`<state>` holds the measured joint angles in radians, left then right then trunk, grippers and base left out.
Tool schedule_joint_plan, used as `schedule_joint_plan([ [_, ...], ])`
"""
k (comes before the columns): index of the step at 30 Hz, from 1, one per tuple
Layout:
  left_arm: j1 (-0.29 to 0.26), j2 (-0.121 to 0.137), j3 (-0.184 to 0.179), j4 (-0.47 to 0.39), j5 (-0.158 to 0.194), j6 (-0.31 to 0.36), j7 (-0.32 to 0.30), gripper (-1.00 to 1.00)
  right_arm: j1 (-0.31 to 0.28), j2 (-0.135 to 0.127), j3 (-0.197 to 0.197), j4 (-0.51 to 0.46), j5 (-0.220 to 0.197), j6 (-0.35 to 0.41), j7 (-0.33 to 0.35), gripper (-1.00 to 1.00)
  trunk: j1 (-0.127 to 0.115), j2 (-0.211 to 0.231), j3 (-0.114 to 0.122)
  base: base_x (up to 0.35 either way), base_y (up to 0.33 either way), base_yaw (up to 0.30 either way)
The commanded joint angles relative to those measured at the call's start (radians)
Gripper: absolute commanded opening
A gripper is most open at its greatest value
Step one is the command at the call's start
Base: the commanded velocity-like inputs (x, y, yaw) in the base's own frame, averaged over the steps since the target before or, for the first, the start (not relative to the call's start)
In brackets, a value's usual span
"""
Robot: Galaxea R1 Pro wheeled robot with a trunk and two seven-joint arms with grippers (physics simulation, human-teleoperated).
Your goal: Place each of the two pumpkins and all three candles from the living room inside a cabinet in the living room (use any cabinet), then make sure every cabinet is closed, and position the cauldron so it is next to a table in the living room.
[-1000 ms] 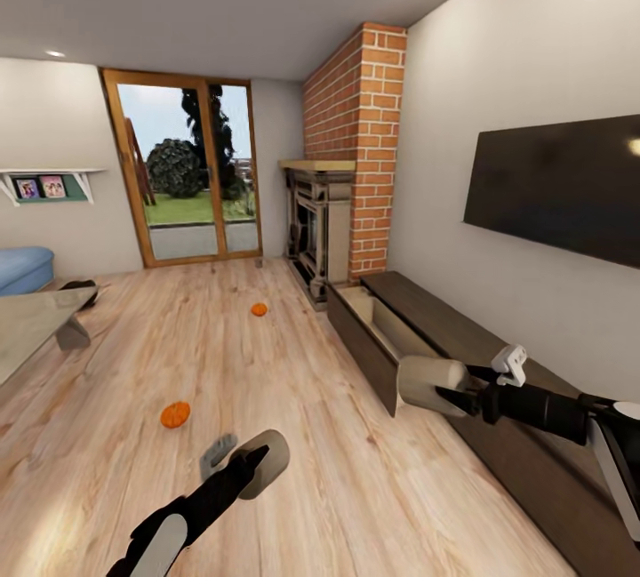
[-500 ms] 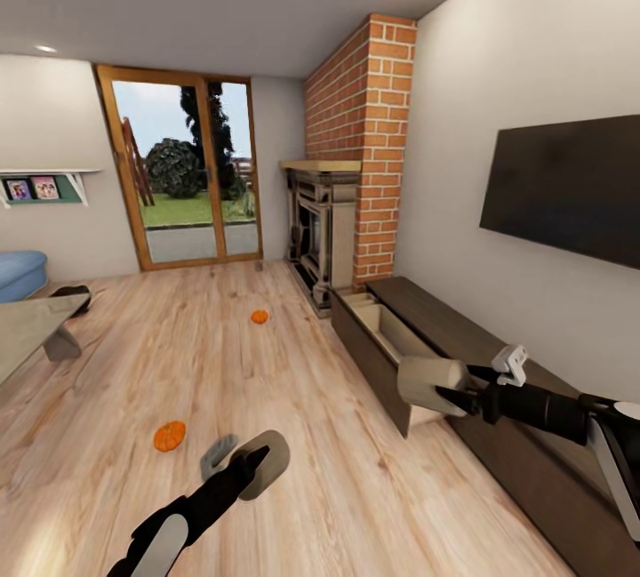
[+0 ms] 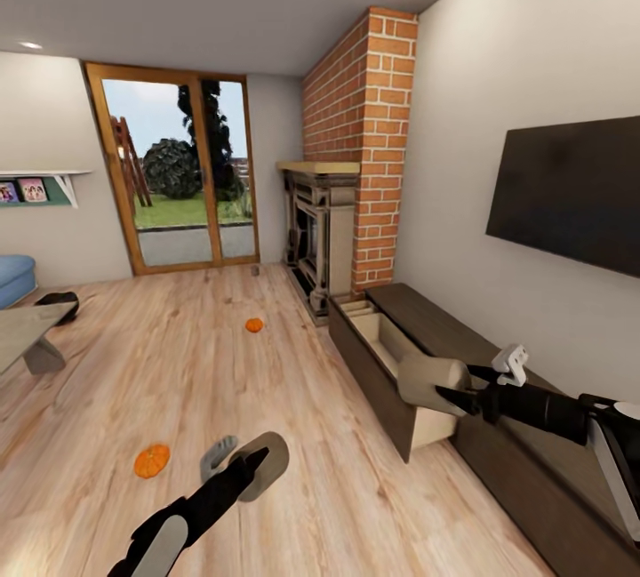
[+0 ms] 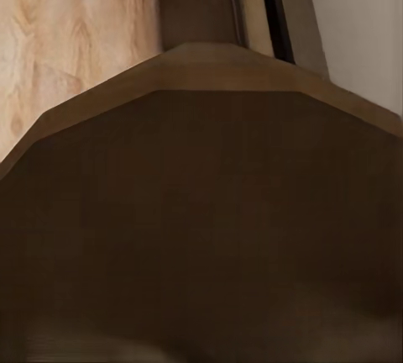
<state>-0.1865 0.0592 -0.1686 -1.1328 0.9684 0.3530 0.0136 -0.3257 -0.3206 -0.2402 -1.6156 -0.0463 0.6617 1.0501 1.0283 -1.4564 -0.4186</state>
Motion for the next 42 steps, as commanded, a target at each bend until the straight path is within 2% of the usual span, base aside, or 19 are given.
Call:
schedule_joint_plan([
  [1, -0.001, 0.001, -0.001, -0.001, 0.008, 0.002, 0.0, -1.0, -0.001, 0.0, -0.001, -0.001, -0.007, 0.009, 0.001, -1.0, 0.001, -0.001, -0.001, 0.345, -0.011, 0.0],
  [10, 0.002, 0.004, -0.007, -0.002, 0.009, -0.017, -0.002, -1.0, -0.001, 0.001, -0.001, -0.001, -0.007, 0.01, 0.0, -1.0, 0.001, -0.001, -0.001, 0.332, -0.071, 0.0],
  [17, 0.004, 0.006, -0.008, -0.002, 0.009, -0.026, -0.007, -1.0, -0.001, 0.001, -0.001, -0.001, -0.007, 0.01, -0.007, -1.0, 0.001, -0.001, -0.001, 0.24, 0.217, -0.005],
  [18, 0.004, 0.005, -0.008, -0.002, 0.009, -0.026, -0.007, -1.0, -0.001, 0.001, 0.002, -0.001, -0.007, 0.01, -0.071, -1.0, 0.001, -0.001, -0.001, 0.221, 0.272, -0.159],
  [20, 0.004, 0.005, -0.008, -0.002, 0.008, -0.026, -0.007, -1.0, -0.001, 0.001, 0.004, -0.001, -0.007, 0.01, -0.104, -1.0, 0.001, -0.001, 0.0, 0.228, 0.259, -0.161],
  [35, 0.004, 0.005, -0.008, -0.001, 0.007, -0.028, -0.007, -1.0, -0.001, 0.001, 0.009, -0.001, -0.007, 0.008, -0.11, -1.0, 0.001, -0.001, 0.005, 0.288, 0.154, -0.134],
  [42, 0.004, 0.005, -0.008, -0.001, 0.006, -0.028, -0.007, -1.0, -0.001, 0.002, 0.011, -0.001, -0.007, 0.009, -0.109, -1.0, 0.001, -0.001, 0.008, 0.319, 0.092, -0.25],
])
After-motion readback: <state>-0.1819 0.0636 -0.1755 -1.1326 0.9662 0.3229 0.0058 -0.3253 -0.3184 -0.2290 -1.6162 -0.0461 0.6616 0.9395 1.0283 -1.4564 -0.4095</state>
